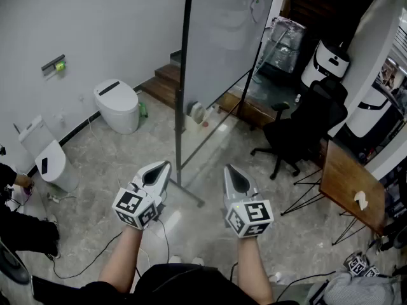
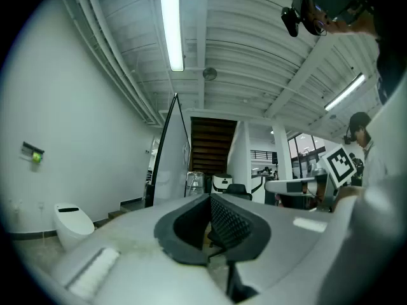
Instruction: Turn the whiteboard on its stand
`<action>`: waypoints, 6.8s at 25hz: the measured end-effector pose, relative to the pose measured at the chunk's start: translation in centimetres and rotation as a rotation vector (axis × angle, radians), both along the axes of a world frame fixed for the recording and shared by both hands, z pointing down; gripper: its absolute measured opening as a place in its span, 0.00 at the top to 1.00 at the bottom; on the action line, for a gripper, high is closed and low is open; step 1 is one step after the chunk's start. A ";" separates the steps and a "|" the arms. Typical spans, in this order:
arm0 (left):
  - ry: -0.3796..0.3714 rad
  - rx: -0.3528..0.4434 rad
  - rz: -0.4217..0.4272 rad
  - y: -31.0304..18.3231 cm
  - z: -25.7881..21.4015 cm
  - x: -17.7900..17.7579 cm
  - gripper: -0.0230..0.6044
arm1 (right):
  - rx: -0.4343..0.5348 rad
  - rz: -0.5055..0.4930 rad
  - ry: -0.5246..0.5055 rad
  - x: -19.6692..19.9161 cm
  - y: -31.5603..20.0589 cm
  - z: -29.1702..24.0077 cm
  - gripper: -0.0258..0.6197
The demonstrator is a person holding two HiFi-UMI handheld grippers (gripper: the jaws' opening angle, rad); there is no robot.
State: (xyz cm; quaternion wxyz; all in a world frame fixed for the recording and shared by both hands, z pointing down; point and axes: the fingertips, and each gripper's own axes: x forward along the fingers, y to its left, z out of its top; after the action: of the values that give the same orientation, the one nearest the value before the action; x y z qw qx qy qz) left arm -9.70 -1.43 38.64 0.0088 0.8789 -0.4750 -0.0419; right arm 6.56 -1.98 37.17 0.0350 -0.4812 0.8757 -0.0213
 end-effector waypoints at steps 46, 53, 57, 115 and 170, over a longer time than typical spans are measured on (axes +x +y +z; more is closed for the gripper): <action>-0.004 -0.031 -0.062 -1.0 2.3 4.7 0.96 | -0.032 -0.035 -0.079 9.0 0.1 2.9 0.95; -0.029 -0.033 -0.073 -1.5 2.1 4.7 0.96 | -0.021 -0.056 -0.106 9.1 -1.1 2.4 0.95; -0.044 -0.027 -0.086 -3.0 1.8 4.1 0.96 | -0.017 -0.083 -0.102 8.1 -2.1 2.2 0.95; -0.206 -0.082 -0.168 -41.5 6.2 -3.7 0.52 | -0.082 0.027 -0.029 -2.4 -29.8 3.7 0.95; -0.146 -0.114 -0.200 -34.7 6.1 -9.1 0.65 | -0.072 0.047 -0.015 -3.9 -26.2 3.0 0.95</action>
State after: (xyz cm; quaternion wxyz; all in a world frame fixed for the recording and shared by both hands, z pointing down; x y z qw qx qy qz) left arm -18.84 -36.12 44.78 0.0199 0.8260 -0.5612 0.0486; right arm 2.62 -28.20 40.21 0.0245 -0.5024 0.8625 -0.0557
